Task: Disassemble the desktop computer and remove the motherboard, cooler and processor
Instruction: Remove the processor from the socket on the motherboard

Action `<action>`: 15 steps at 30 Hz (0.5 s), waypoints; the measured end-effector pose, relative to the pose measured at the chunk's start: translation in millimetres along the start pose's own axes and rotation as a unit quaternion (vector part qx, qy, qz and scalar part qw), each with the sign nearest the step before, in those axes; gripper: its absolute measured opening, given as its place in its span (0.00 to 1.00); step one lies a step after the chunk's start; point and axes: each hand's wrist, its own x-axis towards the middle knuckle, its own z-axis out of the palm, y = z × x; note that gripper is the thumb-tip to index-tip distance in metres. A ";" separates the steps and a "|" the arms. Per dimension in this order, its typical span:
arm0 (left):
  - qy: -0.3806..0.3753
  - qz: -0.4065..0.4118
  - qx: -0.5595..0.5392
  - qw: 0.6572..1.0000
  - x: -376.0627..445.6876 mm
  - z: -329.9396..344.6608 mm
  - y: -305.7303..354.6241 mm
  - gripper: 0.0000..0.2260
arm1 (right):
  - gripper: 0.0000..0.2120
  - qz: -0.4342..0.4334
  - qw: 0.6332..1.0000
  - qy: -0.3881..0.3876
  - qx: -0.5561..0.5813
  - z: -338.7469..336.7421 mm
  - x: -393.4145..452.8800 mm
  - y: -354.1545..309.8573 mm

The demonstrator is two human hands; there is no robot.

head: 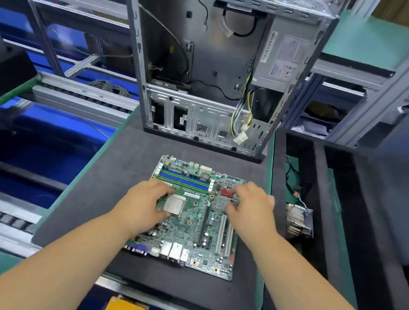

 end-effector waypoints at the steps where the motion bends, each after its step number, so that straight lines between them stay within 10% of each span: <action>1: 0.004 0.014 0.020 1.000 1.4 0.0 -2.2 0.25 | 0.14 -0.025 0.999 -0.022 0.017 3.8 -0.1 -12.5; 15: -0.024 0.136 0.074 0.988 21.2 -2.3 -10.6 0.28 | 0.29 -0.107 0.993 -0.053 0.001 41.5 -5.6 -67.6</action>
